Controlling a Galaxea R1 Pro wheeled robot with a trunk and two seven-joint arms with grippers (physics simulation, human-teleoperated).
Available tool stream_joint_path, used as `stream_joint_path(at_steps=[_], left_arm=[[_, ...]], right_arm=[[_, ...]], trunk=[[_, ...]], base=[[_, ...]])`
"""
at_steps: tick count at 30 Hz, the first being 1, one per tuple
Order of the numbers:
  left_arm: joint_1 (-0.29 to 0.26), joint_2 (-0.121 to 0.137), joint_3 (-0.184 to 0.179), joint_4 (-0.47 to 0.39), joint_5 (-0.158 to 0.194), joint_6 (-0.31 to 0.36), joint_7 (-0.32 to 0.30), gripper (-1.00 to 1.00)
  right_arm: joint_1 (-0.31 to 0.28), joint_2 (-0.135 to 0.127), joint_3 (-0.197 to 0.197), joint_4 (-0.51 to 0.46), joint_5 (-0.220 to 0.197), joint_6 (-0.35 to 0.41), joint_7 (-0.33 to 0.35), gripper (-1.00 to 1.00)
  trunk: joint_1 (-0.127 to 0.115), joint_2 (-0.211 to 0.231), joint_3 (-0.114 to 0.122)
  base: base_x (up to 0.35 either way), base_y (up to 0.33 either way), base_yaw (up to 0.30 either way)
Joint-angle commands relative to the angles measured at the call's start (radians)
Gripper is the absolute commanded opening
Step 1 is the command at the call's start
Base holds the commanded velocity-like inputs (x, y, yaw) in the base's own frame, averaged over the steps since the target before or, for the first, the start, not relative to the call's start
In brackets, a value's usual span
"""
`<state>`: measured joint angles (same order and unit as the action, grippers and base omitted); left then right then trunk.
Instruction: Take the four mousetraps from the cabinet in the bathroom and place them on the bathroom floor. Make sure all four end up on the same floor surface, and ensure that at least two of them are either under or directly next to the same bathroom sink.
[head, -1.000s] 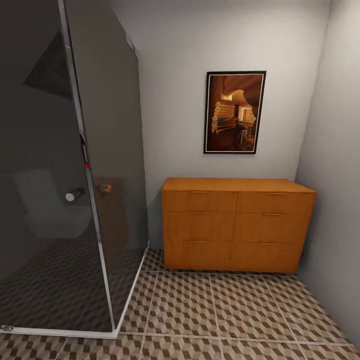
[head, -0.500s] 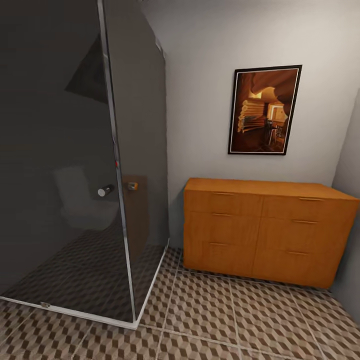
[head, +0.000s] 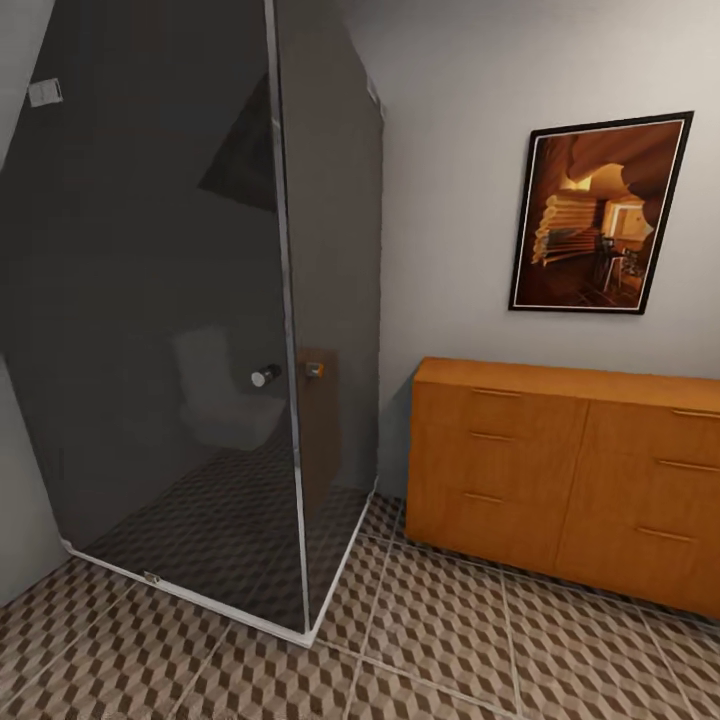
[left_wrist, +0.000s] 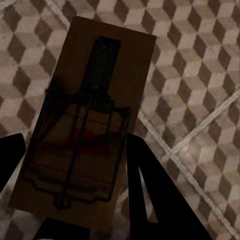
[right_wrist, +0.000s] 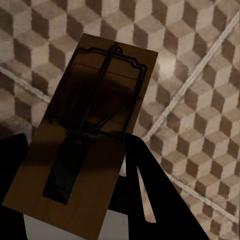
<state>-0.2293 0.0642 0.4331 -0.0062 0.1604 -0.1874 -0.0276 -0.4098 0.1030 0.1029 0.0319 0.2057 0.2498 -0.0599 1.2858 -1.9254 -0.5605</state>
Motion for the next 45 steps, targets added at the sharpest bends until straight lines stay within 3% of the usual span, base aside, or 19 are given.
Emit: stream_joint_path(at_steps=[1,45], left_arm=[[-0.001,0.000,-0.003,0.002,0.010,-0.003,-0.005,-1.00],[-0.001,-0.001,-0.005,0.002,0.010,-0.003,-0.005,-1.00]], right_arm=[[-0.001,0.000,0.008,0.002,0.003,0.002,-0.003,-1.00],[-0.001,-0.008,0.006,0.001,0.003,-0.006,-0.003,-1.00]], trunk=[[0.000,-0.001,-0.001],[0.000,-0.001,-0.001]], base=[[0.000,0.000,0.297],[0.000,0.000,0.279]])
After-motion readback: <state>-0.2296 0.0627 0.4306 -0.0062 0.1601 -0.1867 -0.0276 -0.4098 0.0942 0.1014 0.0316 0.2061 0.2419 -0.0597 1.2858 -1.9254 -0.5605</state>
